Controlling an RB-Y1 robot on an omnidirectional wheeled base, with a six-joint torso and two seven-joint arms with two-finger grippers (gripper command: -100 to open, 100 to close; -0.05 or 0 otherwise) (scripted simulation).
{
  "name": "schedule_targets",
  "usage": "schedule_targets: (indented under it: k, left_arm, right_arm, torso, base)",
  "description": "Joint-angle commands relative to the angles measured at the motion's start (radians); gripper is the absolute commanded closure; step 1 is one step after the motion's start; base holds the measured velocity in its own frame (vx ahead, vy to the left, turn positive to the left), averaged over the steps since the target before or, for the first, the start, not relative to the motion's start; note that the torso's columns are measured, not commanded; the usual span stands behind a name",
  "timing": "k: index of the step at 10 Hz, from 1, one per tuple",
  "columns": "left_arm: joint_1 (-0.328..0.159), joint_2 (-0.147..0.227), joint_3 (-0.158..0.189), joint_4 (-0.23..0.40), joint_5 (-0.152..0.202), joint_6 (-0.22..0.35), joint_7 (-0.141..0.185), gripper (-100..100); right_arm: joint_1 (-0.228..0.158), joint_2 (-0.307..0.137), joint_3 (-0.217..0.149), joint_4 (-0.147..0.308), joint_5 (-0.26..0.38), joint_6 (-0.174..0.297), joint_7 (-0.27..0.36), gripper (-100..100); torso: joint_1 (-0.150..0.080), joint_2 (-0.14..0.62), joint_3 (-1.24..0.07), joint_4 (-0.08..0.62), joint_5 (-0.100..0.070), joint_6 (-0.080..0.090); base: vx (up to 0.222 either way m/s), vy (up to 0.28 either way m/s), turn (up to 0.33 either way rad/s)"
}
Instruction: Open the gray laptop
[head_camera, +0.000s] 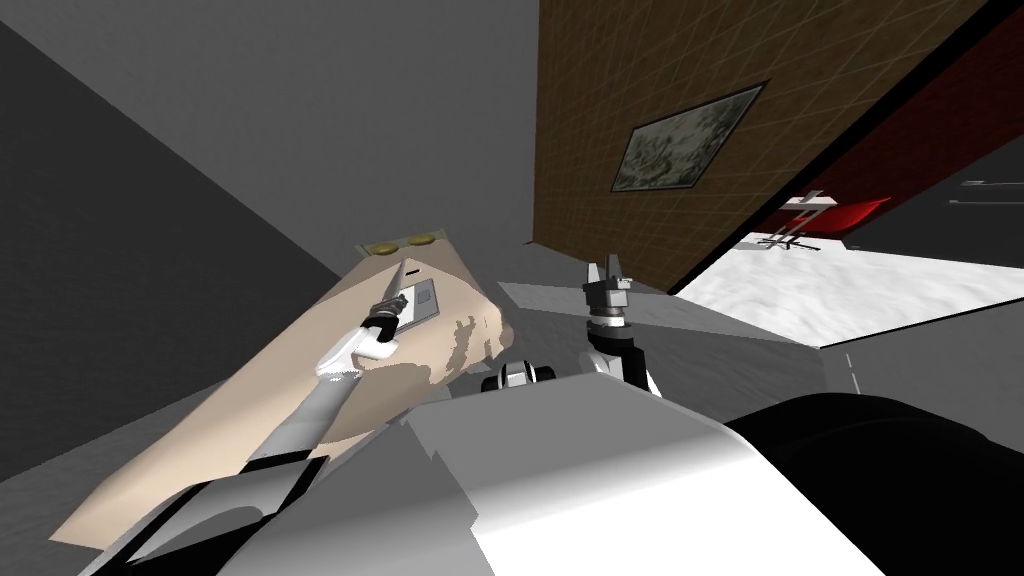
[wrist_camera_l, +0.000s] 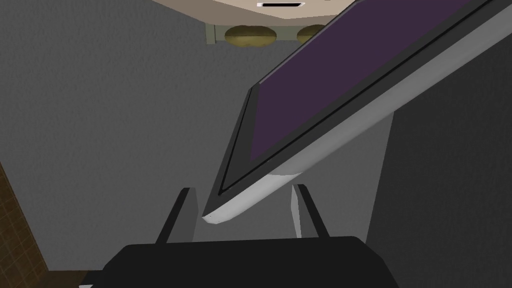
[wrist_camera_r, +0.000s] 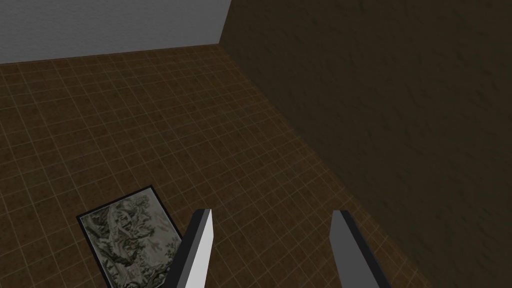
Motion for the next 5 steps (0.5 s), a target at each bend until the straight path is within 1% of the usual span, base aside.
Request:
schedule_targets:
  k: [1, 2, 3, 4, 5]
  left_arm:
    - [-0.008, -0.049, -0.007, 0.064, -0.073, -0.022, -0.021, 100]
    - [-0.008, -0.049, -0.007, 0.064, -0.08, -0.022, -0.021, 100]
    - [-0.014, -0.077, -0.007, 0.095, -0.128, -0.037, -0.036, 100]
    - [-0.02, -0.105, -0.007, 0.126, -0.168, -0.052, -0.051, 100]
    - [-0.02, -0.105, -0.007, 0.126, -0.178, -0.052, -0.051, 100]
  right_arm:
    - [0.0, 0.0, 0.0, 0.0, 0.0, 0.0, 0.0, 0]
    - [0.0, 0.0, 0.0, 0.0, 0.0, 0.0, 0.0, 0]
    - [0.0, 0.0, 0.0, 0.0, 0.0, 0.0, 0.0, 0]
    - [0.0, 0.0, 0.0, 0.0, 0.0, 0.0, 0.0, 0]
    - [0.0, 0.0, 0.0, 0.0, 0.0, 0.0, 0.0, 0]
  torso:
    - [0.001, 0.0, 0.0, 0.001, 0.0, 0.0]
    - [0.001, 0.001, 0.0, 0.001, 0.0, 0.0]
    - [0.001, 0.001, 0.001, 0.001, 0.001, 0.0]
    - [0.001, 0.001, 0.0, 0.0, 0.002, 0.001]
    - [0.0, 0.001, 0.001, -0.001, 0.002, 0.0]
  base:
    - [0.005, -0.039, -0.021]
    - [0.006, -0.028, -0.007]
    - [0.005, -0.03, -0.012]
    - [0.012, -0.033, -0.036]
    - [0.006, -0.035, -0.005]
